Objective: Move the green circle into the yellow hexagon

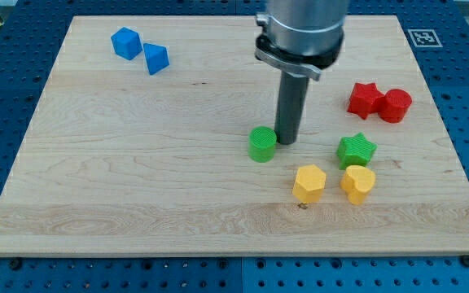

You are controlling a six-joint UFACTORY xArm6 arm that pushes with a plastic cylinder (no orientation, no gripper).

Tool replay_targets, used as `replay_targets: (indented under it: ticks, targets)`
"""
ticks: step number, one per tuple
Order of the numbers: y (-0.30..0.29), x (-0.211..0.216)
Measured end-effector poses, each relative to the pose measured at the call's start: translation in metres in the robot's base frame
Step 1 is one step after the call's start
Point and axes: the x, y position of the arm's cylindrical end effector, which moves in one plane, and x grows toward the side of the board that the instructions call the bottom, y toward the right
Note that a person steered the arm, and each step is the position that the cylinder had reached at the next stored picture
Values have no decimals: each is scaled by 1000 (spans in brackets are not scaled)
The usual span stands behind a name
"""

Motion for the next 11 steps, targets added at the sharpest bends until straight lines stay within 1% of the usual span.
replay_targets:
  ticks: [1, 2, 3, 4, 5, 6, 7, 8, 9, 10, 11]
  targets:
    - [-20, -17]
    - [-64, -32]
    - [-98, -8]
    - [-96, 16]
    - [-68, 22]
    - [-54, 22]
    - [-69, 0]
    - [-62, -29]
    - [-28, -17]
    - [-6, 11]
    - [-7, 6]
